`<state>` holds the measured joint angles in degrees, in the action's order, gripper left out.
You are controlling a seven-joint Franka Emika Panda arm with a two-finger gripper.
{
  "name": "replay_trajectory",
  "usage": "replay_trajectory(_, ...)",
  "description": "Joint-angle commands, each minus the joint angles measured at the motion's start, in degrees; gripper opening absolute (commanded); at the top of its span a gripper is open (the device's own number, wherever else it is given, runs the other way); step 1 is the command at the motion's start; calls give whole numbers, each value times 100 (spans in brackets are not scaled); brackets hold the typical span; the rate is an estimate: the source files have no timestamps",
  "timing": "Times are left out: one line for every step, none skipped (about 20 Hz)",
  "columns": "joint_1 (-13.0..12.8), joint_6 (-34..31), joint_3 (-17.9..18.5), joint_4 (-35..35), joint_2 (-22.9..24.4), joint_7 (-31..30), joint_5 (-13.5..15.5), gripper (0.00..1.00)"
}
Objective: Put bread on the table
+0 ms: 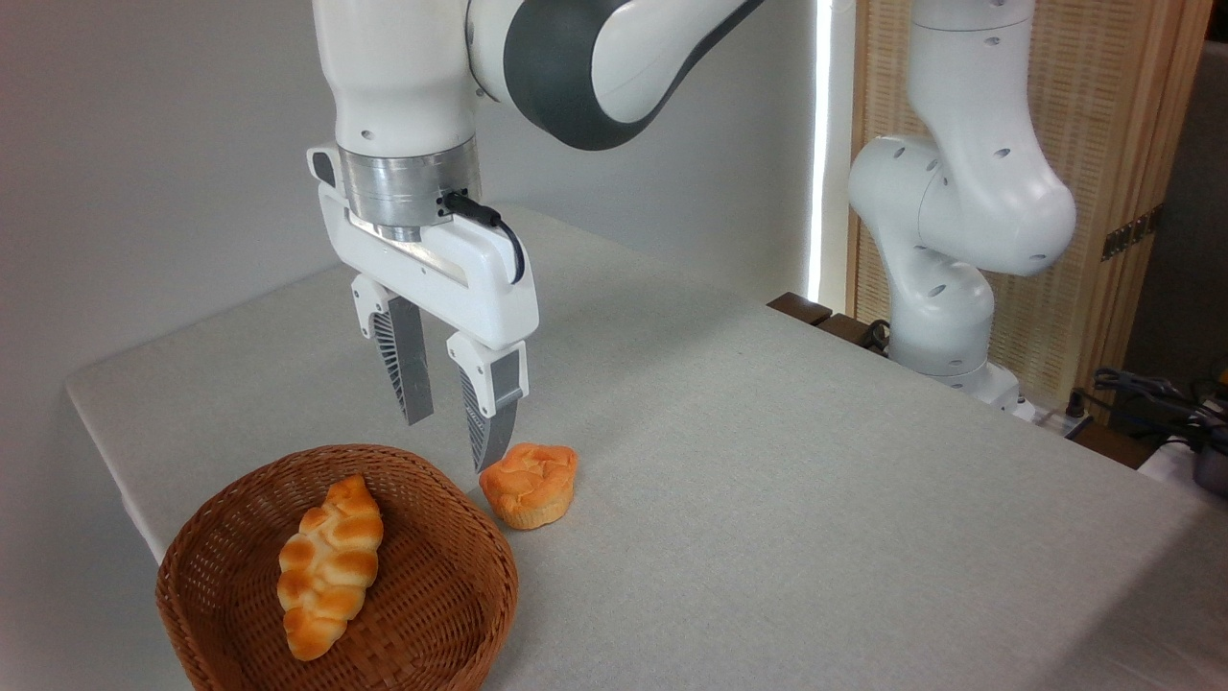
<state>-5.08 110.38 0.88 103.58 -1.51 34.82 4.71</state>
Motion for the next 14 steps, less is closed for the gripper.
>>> replay_trajectory(-28,-35,-26,-22,2,-448,21,100)
replay_trajectory(-28,9,-26,-22,-16,-693,22,100)
replay_trajectory(-28,10,-35,-22,-33,-861,22,100)
replay_trajectory(-28,18,-35,-22,-51,-933,22,100)
replay_trajectory(-28,19,-35,-22,-60,-942,30,100)
replay_trajectory(-28,19,-35,-22,-60,-986,39,100)
replay_trajectory(-28,88,-35,-22,-77,-1099,109,100)
replay_trajectory(-28,219,-35,-22,-86,-1309,196,100)
replay_trajectory(-28,369,-35,-22,-104,-1607,250,100)
replay_trajectory(-28,483,-35,-22,-113,-1871,250,100)
replay_trajectory(-28,554,-44,-22,-139,-2048,259,100)
replay_trajectory(-28,589,-96,-22,-156,-2180,259,100)
replay_trajectory(-28,633,-131,-22,-157,-2321,250,100)
replay_trajectory(-28,738,-149,-22,-174,-2496,241,100)
